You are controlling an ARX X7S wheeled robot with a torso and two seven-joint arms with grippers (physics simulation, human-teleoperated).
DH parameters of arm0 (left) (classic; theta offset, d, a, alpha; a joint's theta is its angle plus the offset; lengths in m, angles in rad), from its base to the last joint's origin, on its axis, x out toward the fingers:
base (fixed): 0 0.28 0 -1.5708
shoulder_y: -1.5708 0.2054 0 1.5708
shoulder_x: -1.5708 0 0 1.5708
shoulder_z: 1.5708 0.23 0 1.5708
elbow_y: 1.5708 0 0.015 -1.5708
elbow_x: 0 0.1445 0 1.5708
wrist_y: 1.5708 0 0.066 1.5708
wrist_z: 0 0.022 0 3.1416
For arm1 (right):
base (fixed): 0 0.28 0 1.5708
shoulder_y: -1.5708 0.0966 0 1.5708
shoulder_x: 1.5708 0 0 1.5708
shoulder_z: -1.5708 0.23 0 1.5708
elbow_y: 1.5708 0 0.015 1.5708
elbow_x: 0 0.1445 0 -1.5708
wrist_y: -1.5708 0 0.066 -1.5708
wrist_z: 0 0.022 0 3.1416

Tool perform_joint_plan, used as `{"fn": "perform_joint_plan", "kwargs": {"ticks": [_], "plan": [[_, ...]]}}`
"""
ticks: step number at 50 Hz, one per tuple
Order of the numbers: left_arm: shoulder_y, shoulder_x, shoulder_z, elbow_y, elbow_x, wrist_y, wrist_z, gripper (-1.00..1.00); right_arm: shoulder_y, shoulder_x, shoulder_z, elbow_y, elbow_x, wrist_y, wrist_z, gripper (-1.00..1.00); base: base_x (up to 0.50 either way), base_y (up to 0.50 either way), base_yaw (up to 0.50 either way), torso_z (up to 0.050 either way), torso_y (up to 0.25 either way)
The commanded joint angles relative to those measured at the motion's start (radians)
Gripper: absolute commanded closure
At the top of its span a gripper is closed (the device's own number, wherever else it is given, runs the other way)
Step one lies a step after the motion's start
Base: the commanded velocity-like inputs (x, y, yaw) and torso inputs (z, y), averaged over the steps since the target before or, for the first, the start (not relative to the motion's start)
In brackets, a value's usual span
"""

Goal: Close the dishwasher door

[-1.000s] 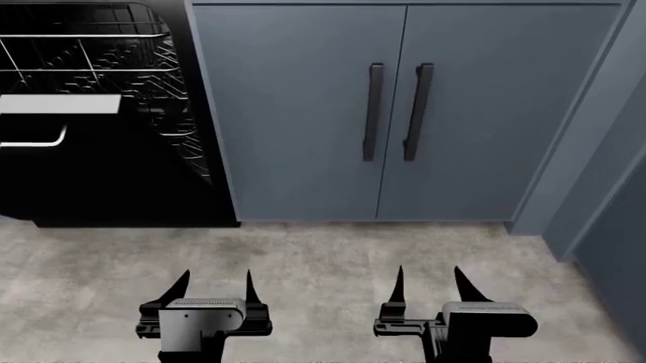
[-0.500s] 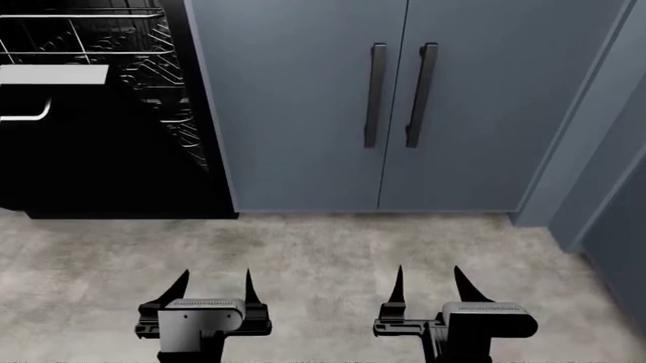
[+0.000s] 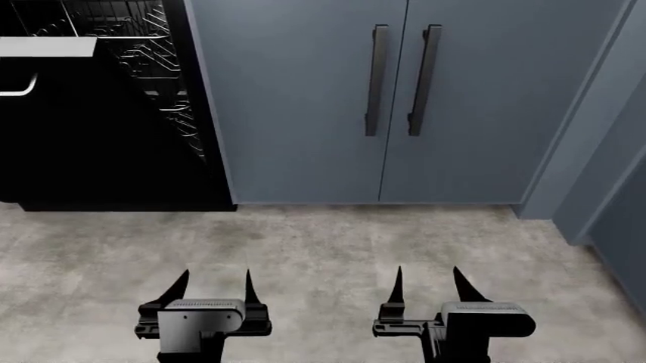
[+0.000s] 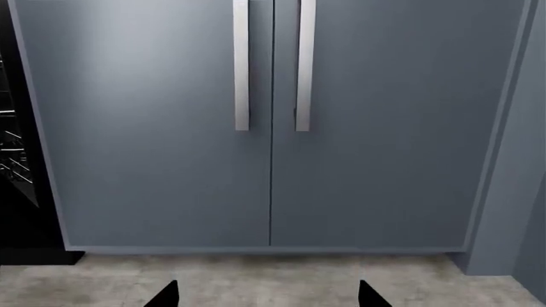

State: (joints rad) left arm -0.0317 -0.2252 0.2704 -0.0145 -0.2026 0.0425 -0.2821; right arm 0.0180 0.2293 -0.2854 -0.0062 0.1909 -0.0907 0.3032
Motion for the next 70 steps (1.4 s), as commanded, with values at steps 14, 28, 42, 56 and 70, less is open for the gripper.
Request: {"fn": "perform_joint_plan", "kwargs": {"ticks": [14,28,42,56,70], "plan": [[-0.004,-0.009,0.011,0.004,-0.005,-0.004,-0.009,-1.0,0.002,0.008,-0.01,-0.006,0.012,-0.002,0.008,-1.0,0.0,0.0,0.0,-0.05,0.0],[0.001,-0.008,0.006,0.003,-0.01,0.024,-0.024,-1.0,0.001,0.012,-0.014,-0.002,0.02,-0.017,0.01,-1.0,0.0,0.0,0.0,-0.05,0.0],[-0.012,-0.016,0.023,0.001,-0.002,-0.014,-0.033,-1.0,0.0,0.016,-0.015,-0.003,0.031,-0.024,0.013,-1.0,0.0,0.0,0.0,-0.02,-0.005],[-0.014,-0.022,0.034,-0.003,0.001,-0.008,-0.036,-1.0,0.005,0.019,-0.023,0.002,0.033,-0.022,0.016,-1.0,0.0,0.0,0.0,-0.05,0.0],[-0.011,-0.018,0.024,-0.011,-0.042,0.01,-0.027,-1.0,0.015,0.03,-0.046,0.004,0.032,0.008,0.004,-1.0,0.04,0.36,0.0,-0.011,0.0]]}}
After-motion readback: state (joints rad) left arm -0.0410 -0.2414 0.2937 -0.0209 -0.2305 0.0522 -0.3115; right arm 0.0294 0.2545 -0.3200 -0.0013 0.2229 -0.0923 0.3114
